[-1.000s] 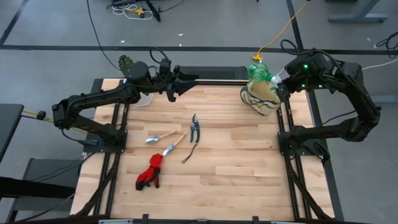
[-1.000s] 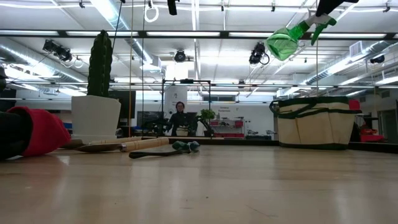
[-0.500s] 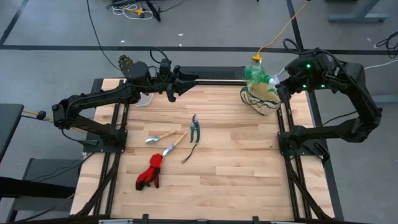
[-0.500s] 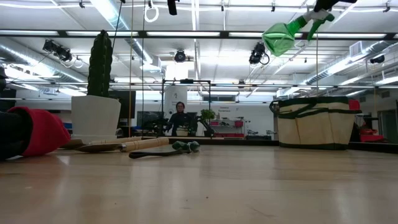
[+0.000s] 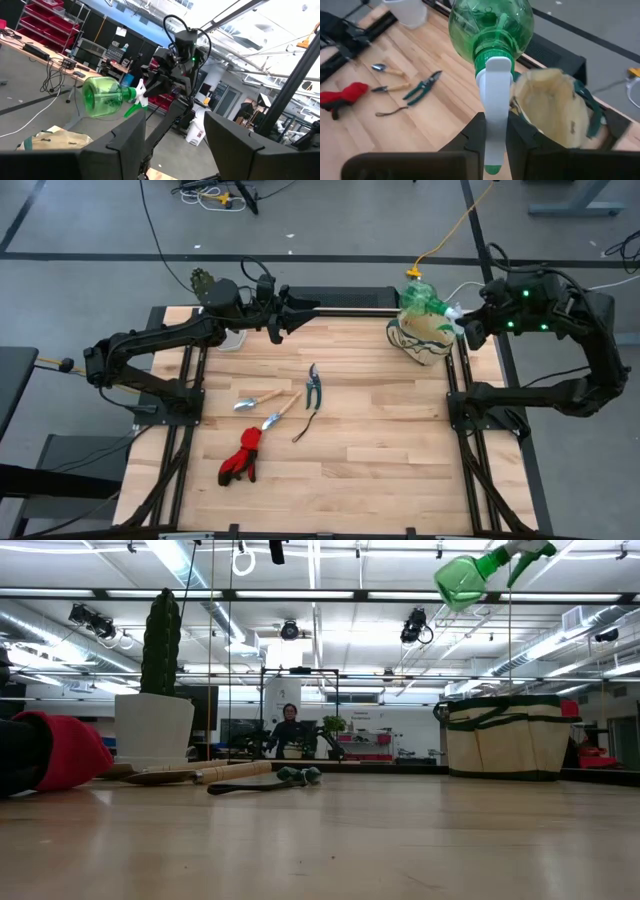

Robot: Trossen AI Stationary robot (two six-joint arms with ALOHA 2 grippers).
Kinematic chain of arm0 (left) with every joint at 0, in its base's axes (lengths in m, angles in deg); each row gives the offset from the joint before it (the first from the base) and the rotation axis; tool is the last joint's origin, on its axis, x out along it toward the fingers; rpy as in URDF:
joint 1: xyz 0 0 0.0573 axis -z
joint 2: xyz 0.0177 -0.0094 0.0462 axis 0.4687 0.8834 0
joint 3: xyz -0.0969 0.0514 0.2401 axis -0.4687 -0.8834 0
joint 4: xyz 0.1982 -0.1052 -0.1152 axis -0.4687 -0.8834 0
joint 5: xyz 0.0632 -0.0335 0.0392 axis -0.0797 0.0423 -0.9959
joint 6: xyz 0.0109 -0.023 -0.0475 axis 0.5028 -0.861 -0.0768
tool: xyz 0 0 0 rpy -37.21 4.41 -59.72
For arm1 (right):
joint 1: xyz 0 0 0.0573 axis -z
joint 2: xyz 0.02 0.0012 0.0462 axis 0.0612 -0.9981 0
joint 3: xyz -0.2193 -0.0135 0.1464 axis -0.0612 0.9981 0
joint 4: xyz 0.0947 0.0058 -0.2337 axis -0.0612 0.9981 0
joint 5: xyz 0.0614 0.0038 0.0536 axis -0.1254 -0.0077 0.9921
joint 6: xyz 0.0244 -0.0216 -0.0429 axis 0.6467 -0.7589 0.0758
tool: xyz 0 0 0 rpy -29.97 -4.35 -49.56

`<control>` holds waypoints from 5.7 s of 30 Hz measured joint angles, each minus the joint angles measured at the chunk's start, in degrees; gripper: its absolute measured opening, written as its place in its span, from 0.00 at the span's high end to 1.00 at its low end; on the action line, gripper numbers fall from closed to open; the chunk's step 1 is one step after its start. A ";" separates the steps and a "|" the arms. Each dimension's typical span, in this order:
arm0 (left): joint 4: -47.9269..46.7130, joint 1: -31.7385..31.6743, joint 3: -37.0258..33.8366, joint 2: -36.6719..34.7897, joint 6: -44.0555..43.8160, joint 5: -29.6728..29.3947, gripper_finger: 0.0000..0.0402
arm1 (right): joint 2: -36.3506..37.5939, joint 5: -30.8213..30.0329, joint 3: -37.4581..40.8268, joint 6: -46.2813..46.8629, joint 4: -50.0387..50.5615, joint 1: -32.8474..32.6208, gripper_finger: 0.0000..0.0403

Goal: Pick & Place Garden tools in Gardening bag
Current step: Put the green spray bottle into the white gardening bag, then put the left brown trowel into the white gardening bag

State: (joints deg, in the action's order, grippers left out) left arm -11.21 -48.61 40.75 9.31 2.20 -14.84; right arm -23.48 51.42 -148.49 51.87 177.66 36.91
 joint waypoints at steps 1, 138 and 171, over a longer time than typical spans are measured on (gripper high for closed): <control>0.02 0.02 0.00 0.00 0.01 0.00 0.48 | 0.10 -0.67 0.00 0.39 0.81 0.01 0.87; -0.04 -0.07 0.04 0.09 0.03 3.37 0.48 | 5.27 -12.71 37.43 -11.18 -1.97 11.25 0.87; -0.04 -0.07 0.04 0.07 -0.06 3.38 0.48 | 5.28 -13.14 39.19 -10.66 -2.86 11.27 0.55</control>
State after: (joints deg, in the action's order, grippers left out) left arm -11.26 -48.68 40.80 9.38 2.14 -11.47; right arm -18.20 38.28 -109.30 41.21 174.80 48.18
